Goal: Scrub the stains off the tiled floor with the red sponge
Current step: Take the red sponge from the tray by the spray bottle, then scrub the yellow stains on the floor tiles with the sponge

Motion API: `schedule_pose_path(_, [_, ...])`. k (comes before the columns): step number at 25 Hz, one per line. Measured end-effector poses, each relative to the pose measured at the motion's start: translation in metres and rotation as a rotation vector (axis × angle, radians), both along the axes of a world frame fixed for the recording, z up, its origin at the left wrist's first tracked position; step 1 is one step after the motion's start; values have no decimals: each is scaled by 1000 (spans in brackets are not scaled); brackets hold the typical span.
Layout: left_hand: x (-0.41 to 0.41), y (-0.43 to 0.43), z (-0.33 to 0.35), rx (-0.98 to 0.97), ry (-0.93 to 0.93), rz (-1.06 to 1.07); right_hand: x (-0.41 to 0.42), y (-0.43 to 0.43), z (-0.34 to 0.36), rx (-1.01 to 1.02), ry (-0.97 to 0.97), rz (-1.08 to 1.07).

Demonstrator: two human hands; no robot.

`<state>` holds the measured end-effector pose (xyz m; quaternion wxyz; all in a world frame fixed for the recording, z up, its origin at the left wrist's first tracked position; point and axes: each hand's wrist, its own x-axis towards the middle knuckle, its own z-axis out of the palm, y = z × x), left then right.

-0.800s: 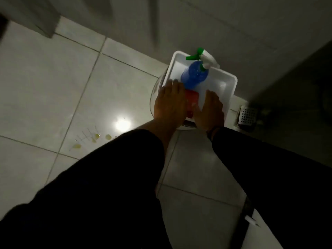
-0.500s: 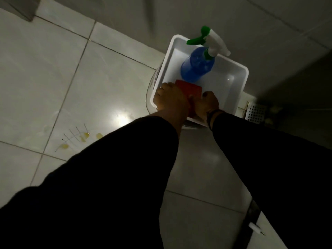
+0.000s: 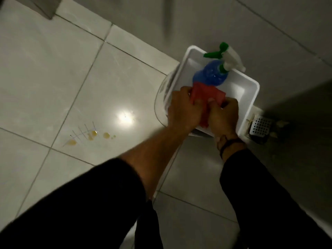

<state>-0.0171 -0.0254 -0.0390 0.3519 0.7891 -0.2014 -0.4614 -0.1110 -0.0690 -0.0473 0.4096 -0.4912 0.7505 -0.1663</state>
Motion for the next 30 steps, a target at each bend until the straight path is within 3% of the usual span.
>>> schedule_pose_path(4, [51, 83, 30, -101, 355, 146, 19, 53, 52, 69, -282, 7])
schedule_pose_path(8, [100, 182, 39, -44, 500, 248, 44, 117, 60, 463, -522, 215])
schedule_pose_path(12, [135, 276, 27, -45, 557, 337, 90, 182, 39, 800, -623, 480])
schedule_pose_path(16, [161, 350, -7, -135, 618, 513, 136, 233, 2, 912, -542, 453])
schedule_pose_path(17, [167, 367, -21, -129, 594, 573, 149, 243, -10, 918, -498, 427])
schedule_pose_path(19, [176, 404, -66, 16, 373, 634, 177, 258, -38, 832, -396, 477])
schedule_pose_path(22, [186, 461, -144, 425, -32, 442, 222, 255, -90, 573, -282, 618])
schedule_pose_path(24, [190, 493, -199, 566, -213, 304, 258, 248, -132, 405, -248, 768])
schedule_pose_path(30, [209, 523, -329, 535, -653, 113, 329, 220, -264, -193, 209, 1142])
